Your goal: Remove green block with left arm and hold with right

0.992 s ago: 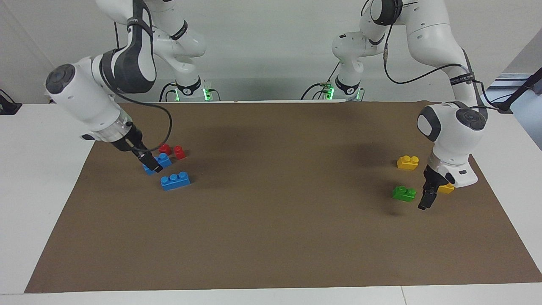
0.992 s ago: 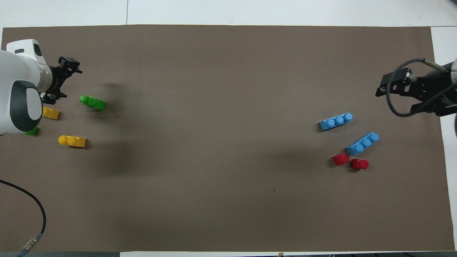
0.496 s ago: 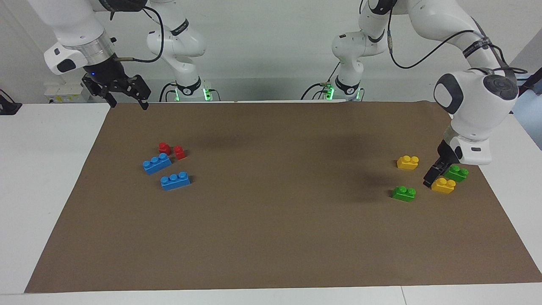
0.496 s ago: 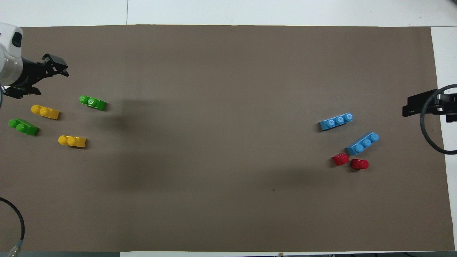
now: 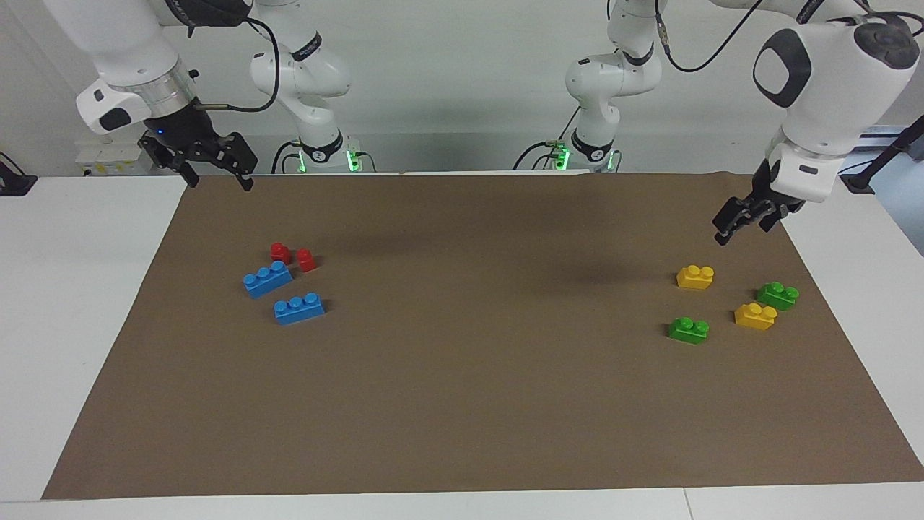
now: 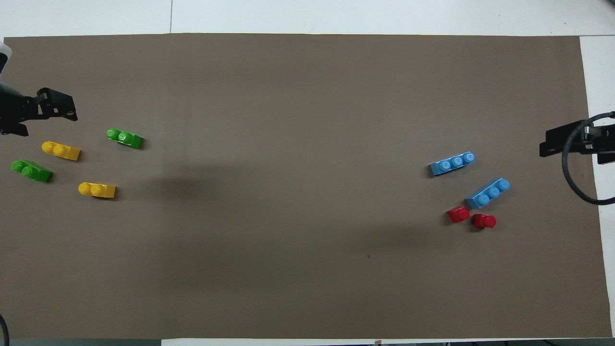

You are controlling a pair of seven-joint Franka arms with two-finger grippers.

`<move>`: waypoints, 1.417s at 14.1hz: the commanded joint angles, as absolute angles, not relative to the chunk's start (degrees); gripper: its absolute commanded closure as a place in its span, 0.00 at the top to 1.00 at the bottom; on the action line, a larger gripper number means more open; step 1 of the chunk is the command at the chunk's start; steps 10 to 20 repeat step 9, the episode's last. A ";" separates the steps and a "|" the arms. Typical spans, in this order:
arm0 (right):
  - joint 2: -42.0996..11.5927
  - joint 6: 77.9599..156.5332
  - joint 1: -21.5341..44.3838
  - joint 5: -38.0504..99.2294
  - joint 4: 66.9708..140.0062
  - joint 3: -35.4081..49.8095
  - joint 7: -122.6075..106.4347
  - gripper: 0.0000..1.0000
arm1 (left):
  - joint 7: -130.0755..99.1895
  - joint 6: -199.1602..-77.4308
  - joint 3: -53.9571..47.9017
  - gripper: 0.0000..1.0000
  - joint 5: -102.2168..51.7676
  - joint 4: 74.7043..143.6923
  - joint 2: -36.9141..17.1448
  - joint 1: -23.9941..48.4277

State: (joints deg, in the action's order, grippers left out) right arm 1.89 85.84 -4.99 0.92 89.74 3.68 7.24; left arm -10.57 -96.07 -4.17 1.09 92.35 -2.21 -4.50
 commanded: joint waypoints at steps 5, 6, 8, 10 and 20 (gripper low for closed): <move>1.67 85.69 -5.54 -0.97 89.30 4.13 4.04 1.00 | -4.31 -89.83 -4.31 1.00 -0.44 94.92 2.81 -3.52; 1.67 85.61 -5.54 -0.97 89.30 4.04 4.04 1.00 | -4.22 -90.00 -4.31 1.00 -0.44 95.10 2.81 -3.25; 1.67 85.43 -5.54 -0.97 89.30 4.04 4.13 1.00 | -4.22 -90.44 -4.31 1.00 -0.44 95.19 2.81 -2.81; 1.67 85.43 -5.54 -0.97 89.30 4.04 4.13 1.00 | -4.22 -90.44 -4.31 1.00 -0.44 95.10 2.81 -2.90; 1.67 85.43 -5.54 -0.97 89.30 4.04 4.13 1.00 | -4.22 -90.44 -4.31 1.00 -0.44 95.10 2.81 -2.90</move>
